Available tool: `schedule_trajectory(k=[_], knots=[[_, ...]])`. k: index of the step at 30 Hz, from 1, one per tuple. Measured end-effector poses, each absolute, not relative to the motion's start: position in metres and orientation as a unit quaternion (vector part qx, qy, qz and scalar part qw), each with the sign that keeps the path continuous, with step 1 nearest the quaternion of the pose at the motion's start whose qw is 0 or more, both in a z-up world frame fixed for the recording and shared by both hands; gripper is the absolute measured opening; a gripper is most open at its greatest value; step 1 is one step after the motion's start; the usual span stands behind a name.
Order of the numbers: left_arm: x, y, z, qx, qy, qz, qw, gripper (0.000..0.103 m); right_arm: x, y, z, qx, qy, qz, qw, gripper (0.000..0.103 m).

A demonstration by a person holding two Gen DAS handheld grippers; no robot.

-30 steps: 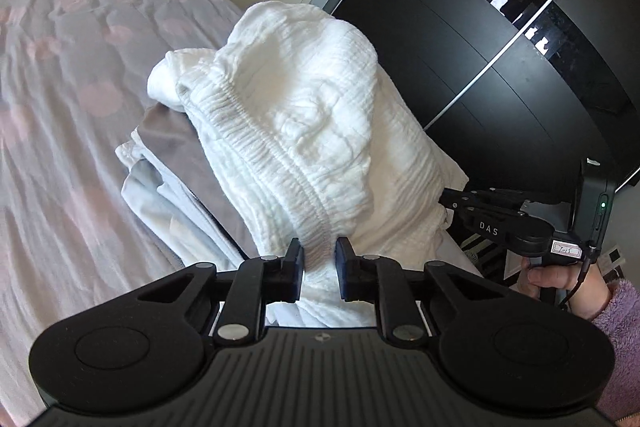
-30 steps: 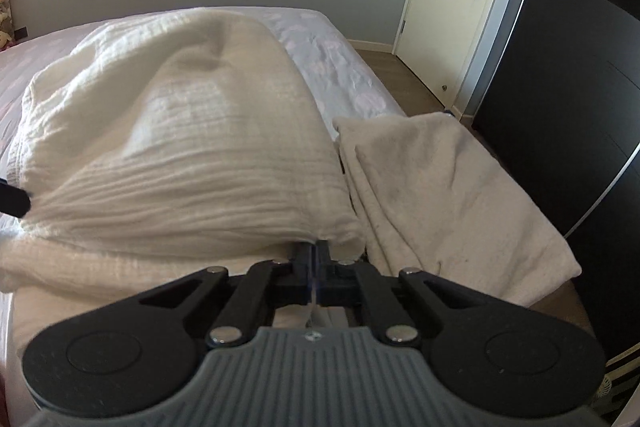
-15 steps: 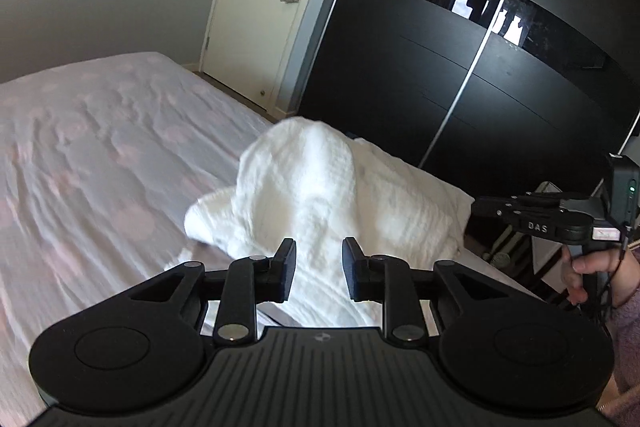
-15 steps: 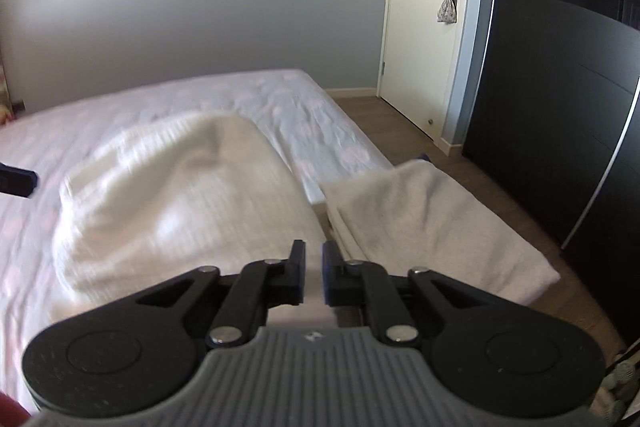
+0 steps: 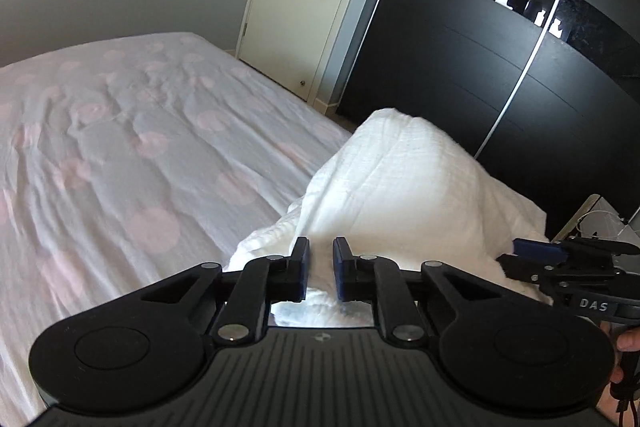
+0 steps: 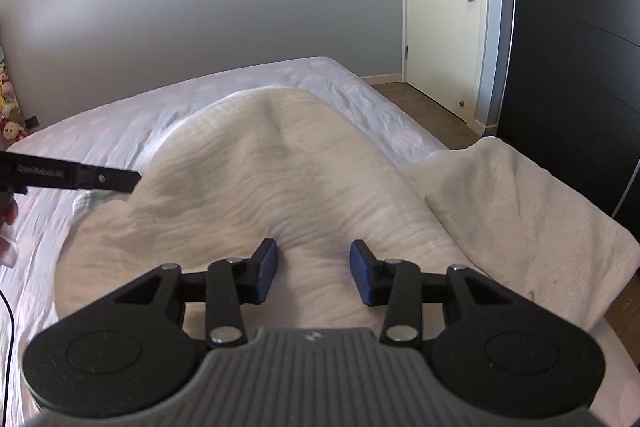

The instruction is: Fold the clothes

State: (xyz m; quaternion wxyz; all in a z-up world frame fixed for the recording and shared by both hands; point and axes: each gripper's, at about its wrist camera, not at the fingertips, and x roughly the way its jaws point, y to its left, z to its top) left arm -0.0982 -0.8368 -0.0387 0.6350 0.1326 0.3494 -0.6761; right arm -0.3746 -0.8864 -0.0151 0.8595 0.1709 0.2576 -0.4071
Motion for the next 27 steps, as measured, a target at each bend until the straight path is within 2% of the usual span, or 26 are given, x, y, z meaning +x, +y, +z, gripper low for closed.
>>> schedule_trajectory(k=[5, 9, 13, 15, 20, 22, 27], knots=[[-0.085, -0.847, -0.069, 0.138, 0.382, -0.663, 0.629, 0.012, -0.361, -0.887, -0.028, 0.155, 0.260, -0.406, 0.863, 0.046], [-0.080, -0.842, -0.064, 0.127, 0.388, -0.667, 0.623, 0.012, -0.358, -0.885, -0.028, 0.139, 0.268, -0.408, 0.861, 0.046], [-0.080, -0.824, -0.043, 0.102, 0.368, -0.671, 0.636, 0.015, -0.367, -0.883, -0.013, 0.155, 0.265, -0.412, 0.858, 0.046], [-0.087, -0.809, -0.030, 0.097, 0.348, -0.677, 0.642, 0.022, -0.372, -0.869, -0.004, 0.146, 0.250, -0.418, 0.861, 0.046], [-0.118, -0.774, -0.003, 0.089, 0.300, -0.703, 0.638, 0.024, -0.378, -0.830, -0.003, 0.129, 0.244, -0.406, 0.871, 0.049], [-0.136, -0.769, -0.002, 0.107, 0.290, -0.712, 0.630, 0.027, -0.376, -0.821, -0.008, 0.125, 0.251, -0.406, 0.870, 0.049], [-0.168, -0.765, -0.025, 0.156, 0.294, -0.705, 0.627, 0.027, -0.373, -0.816, -0.027, 0.140, 0.270, -0.417, 0.857, 0.050]])
